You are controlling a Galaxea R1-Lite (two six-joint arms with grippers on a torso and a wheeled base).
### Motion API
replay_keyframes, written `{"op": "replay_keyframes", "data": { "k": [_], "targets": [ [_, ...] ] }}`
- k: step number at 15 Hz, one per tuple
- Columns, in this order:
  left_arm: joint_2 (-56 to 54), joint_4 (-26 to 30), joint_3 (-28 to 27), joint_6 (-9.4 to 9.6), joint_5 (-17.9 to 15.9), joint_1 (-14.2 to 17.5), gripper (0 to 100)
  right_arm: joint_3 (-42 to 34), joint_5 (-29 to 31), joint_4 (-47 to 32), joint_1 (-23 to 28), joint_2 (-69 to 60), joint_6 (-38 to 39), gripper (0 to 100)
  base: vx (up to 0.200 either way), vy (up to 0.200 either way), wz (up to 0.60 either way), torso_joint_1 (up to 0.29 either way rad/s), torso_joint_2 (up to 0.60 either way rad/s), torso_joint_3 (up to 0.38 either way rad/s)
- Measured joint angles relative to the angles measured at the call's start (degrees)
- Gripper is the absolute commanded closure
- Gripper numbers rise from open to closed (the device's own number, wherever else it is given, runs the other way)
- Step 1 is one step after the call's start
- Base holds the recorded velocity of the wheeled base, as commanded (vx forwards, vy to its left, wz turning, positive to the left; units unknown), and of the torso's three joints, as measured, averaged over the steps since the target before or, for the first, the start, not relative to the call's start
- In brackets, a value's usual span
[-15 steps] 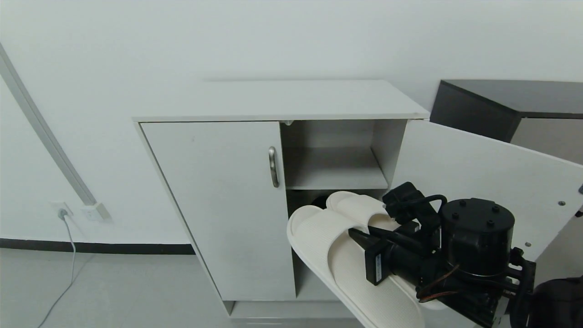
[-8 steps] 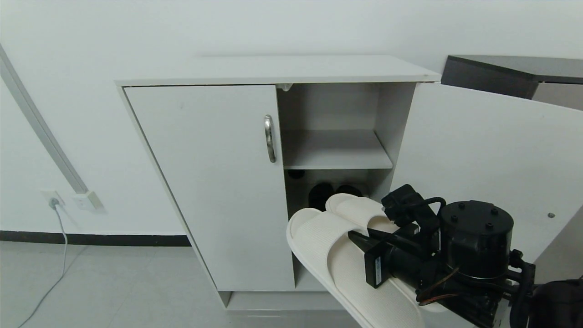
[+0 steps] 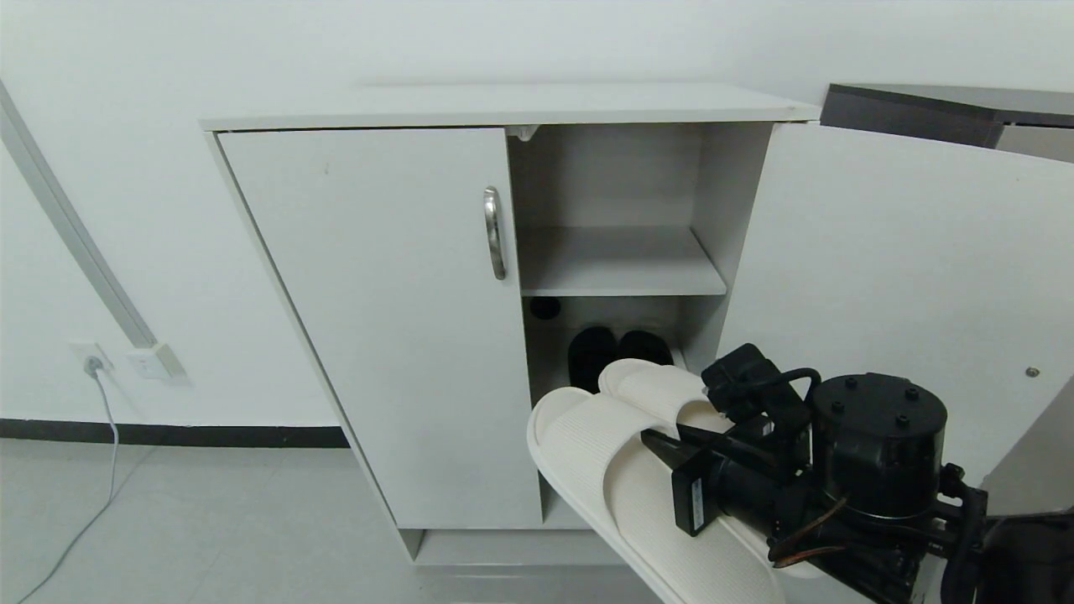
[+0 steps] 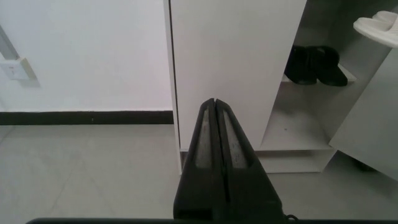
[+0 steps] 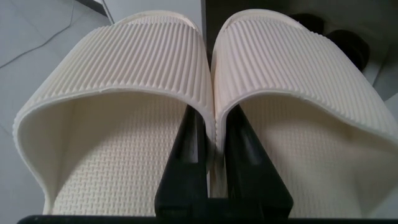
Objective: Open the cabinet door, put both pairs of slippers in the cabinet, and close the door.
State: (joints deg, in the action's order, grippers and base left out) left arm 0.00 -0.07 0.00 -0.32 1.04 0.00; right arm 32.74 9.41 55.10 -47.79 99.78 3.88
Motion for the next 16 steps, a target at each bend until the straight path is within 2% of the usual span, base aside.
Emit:
{"op": "replay_keyframes", "data": {
  "k": [5, 16],
  "targets": [
    [0.0, 0.0, 0.0, -0.01, 0.0, 0.0, 100, -0.77, -2.06, 1.58, -0.2, 0.0, -0.16, 100, 0.0, 0.0, 0.0, 0.0, 0.0, 0.0],
    [0.0, -0.02, 0.0, -0.01, -0.02, 0.0, 100, -1.99, -2.06, 3.46, -0.69, 0.85, -0.18, 100, 0.0, 0.0, -0.05, 0.001, 0.0, 0.0]
  ]
}}
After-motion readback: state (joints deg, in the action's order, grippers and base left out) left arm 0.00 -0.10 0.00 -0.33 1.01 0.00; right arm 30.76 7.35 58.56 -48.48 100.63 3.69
